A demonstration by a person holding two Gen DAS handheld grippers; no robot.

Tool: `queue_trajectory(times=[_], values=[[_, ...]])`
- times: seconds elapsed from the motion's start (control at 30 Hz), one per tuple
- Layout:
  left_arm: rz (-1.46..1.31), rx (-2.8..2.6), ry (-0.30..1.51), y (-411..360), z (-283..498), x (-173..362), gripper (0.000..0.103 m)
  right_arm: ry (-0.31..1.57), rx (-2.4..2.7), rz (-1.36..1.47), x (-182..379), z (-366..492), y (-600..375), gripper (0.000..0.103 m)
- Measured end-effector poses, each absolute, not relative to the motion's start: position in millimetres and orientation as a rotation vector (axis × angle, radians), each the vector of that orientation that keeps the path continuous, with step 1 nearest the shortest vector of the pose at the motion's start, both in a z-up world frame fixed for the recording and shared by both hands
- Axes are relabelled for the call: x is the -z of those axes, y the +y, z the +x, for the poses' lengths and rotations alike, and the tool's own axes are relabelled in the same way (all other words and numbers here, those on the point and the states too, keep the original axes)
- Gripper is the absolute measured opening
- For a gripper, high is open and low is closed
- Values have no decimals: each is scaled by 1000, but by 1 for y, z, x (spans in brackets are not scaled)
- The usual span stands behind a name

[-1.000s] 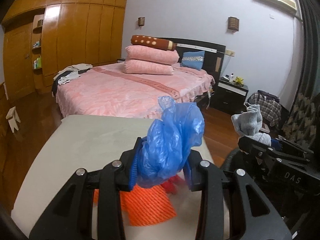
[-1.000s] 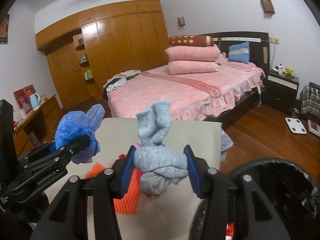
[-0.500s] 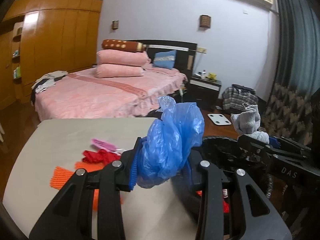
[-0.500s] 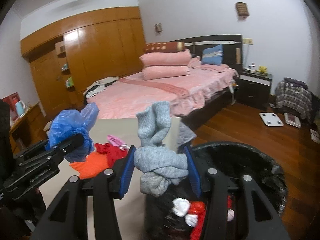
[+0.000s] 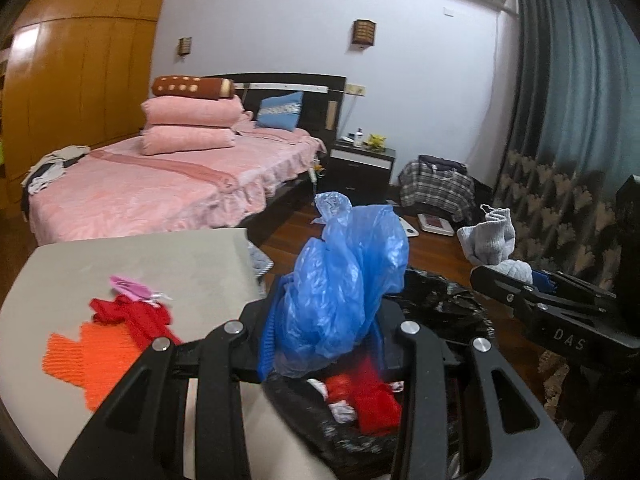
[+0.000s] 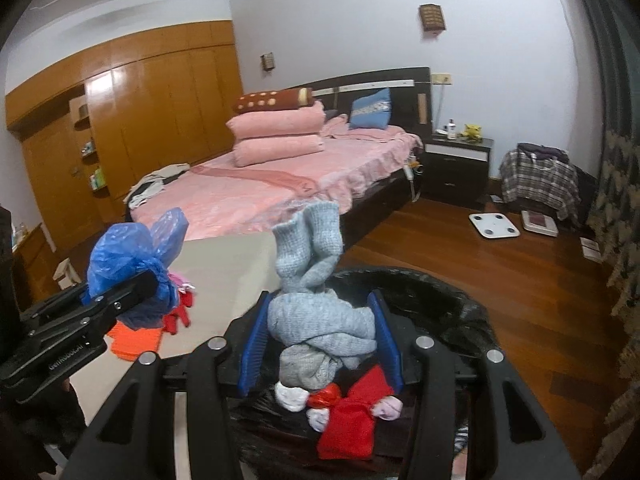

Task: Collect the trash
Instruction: 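Carry the blue bag and grey sock over the bin with both tools, then open both tools over the bin, dropping the bag and sock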

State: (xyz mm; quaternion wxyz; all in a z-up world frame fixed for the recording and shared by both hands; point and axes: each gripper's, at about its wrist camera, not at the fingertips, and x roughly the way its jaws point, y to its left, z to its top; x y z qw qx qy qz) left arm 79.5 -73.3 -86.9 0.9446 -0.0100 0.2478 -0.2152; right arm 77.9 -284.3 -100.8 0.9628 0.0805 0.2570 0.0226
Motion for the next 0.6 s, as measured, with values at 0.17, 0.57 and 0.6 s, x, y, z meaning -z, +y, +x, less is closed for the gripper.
queue_trajectory(times=[0.17,0.57,0.6], values=[[-8,486,509,-99,86,94,36,528,-6,172,107,79,-304,48],[0,581,549,-132,111,113,65,546,65,183,122,88,-332,59],[1,583,549,-132,111,113,68,542,77,184,122,87,-334,68]])
